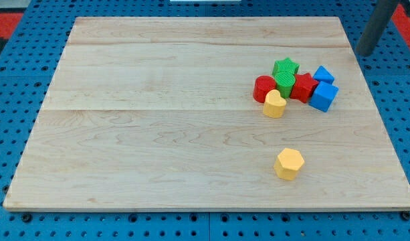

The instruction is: Place your hand in between the red star and the blue triangle

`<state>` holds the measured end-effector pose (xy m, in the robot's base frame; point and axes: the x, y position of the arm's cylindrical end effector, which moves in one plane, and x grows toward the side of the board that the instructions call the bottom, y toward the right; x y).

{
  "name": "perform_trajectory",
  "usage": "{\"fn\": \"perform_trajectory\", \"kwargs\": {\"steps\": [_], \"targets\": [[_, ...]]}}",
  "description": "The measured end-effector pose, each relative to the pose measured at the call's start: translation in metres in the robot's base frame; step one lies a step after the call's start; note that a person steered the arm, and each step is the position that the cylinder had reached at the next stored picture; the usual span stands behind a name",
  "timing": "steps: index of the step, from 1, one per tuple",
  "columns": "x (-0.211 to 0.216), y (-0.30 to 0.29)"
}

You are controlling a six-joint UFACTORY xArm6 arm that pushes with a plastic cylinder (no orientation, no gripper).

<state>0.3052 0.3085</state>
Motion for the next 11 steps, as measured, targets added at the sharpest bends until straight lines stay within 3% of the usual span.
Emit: {"fn": "perform_trajectory", "kwargs": {"steps": [1, 3, 4, 6, 8, 10, 11], "targets": [[0.0, 0.0], [0.043, -0.024], [0.047, -0.059], [0.048, -0.064], [0.058, -0.134], [0.102, -0.135], [0.103, -0.117]]}}
